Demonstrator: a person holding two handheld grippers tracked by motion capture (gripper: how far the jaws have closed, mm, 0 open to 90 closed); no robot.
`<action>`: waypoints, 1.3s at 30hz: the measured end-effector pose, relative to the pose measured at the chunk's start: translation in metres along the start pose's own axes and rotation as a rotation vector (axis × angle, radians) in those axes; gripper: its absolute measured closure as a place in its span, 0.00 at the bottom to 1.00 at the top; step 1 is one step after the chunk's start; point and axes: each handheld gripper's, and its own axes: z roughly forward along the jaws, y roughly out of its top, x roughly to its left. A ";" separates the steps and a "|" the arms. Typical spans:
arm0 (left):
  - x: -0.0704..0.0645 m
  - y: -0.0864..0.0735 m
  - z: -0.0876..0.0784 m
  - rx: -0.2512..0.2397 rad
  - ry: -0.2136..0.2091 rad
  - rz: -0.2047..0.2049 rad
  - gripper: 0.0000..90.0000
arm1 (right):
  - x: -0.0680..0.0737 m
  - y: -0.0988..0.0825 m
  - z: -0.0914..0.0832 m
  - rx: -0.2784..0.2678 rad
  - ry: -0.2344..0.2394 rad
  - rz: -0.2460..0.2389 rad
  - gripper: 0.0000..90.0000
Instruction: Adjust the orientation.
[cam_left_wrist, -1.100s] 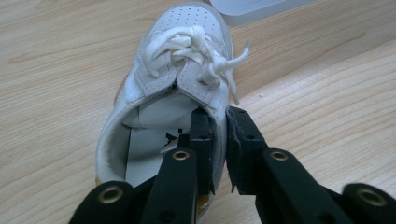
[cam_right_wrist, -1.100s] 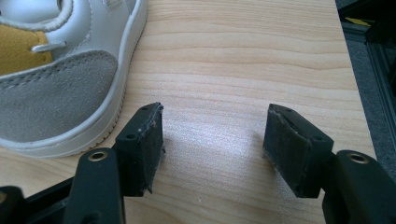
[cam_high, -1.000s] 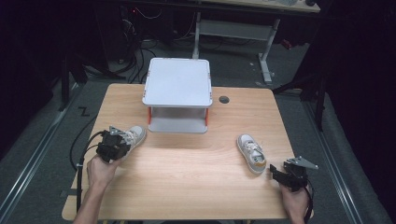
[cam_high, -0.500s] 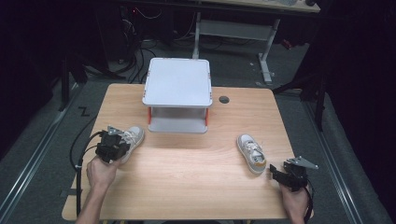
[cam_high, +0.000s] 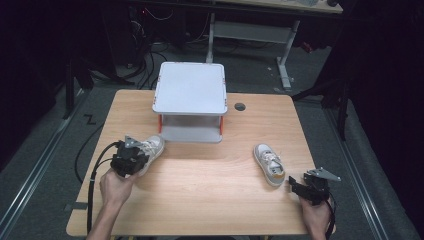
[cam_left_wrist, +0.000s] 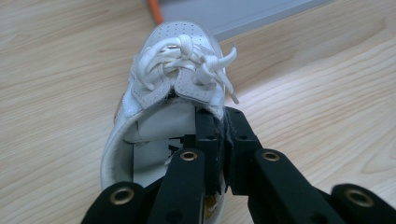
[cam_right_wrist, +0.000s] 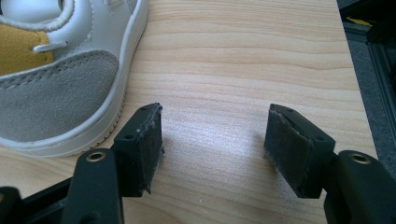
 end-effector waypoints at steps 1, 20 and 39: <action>-0.005 0.002 0.002 -0.003 -0.012 0.003 0.95 | 0.000 0.000 0.000 0.000 0.000 0.000 0.41; -0.083 0.043 0.036 0.057 -0.094 0.071 0.95 | 0.000 0.000 0.000 0.001 0.000 0.003 0.41; -0.124 0.057 0.065 0.101 -0.081 0.089 0.94 | 0.001 0.000 0.000 0.001 0.002 0.000 0.41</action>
